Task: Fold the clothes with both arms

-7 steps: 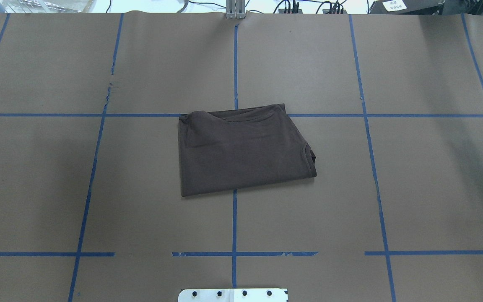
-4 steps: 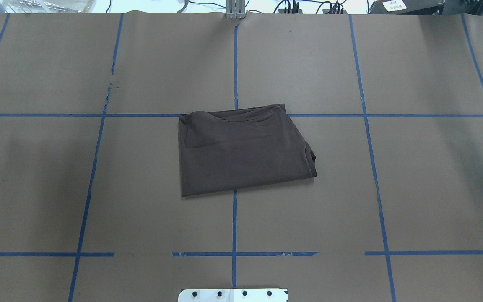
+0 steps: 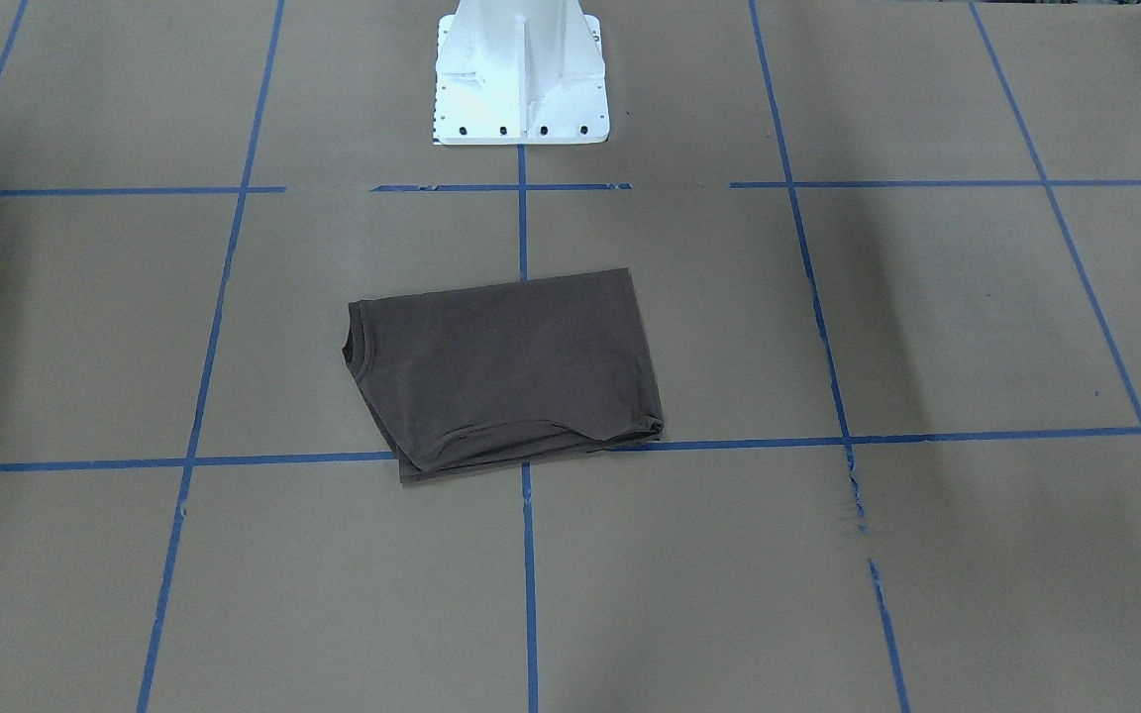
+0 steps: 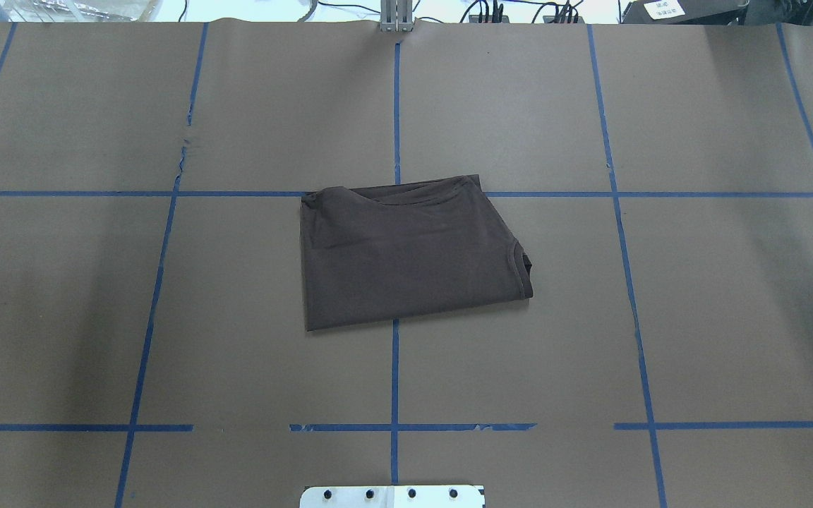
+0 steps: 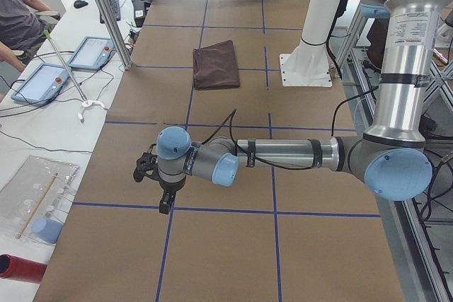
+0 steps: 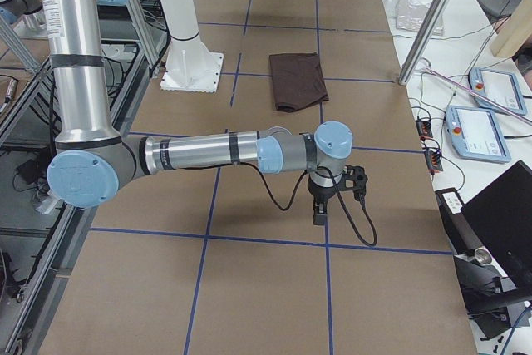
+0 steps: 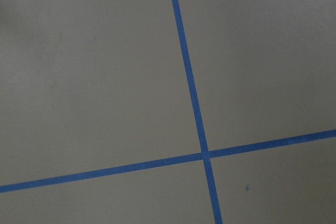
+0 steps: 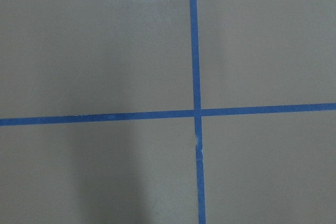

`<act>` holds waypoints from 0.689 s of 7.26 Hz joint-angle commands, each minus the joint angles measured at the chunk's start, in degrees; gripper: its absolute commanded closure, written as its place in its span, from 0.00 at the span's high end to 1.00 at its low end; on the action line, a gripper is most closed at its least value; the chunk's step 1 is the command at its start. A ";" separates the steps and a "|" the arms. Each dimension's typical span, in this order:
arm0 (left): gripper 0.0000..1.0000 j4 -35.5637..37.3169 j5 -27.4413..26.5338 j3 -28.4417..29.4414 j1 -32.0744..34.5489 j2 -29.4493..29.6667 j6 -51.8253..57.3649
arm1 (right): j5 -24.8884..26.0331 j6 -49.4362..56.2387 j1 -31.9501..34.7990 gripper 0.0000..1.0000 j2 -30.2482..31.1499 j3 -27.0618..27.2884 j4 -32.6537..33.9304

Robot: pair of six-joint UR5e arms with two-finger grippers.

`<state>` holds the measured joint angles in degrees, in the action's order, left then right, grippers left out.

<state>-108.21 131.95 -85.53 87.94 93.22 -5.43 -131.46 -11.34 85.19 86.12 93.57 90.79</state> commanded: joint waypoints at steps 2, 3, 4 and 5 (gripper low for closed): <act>1.00 8.01 1.99 -6.91 0.30 -0.32 -5.82 | -0.28 0.44 -0.64 1.00 0.46 -0.14 2.09; 1.00 12.89 1.99 -10.84 0.30 -0.58 -5.64 | -1.07 0.45 -0.64 1.00 0.80 -0.40 3.67; 1.00 15.20 2.08 -11.75 -0.22 0.03 -5.73 | -1.51 0.45 -0.64 1.00 1.07 0.12 3.69; 1.00 15.57 1.99 -12.02 -2.23 1.25 -5.73 | -2.99 0.36 -0.73 1.00 1.07 -0.31 3.52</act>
<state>-94.36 133.95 -96.48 87.43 93.37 -11.12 -133.04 -10.92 84.54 87.05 93.44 94.19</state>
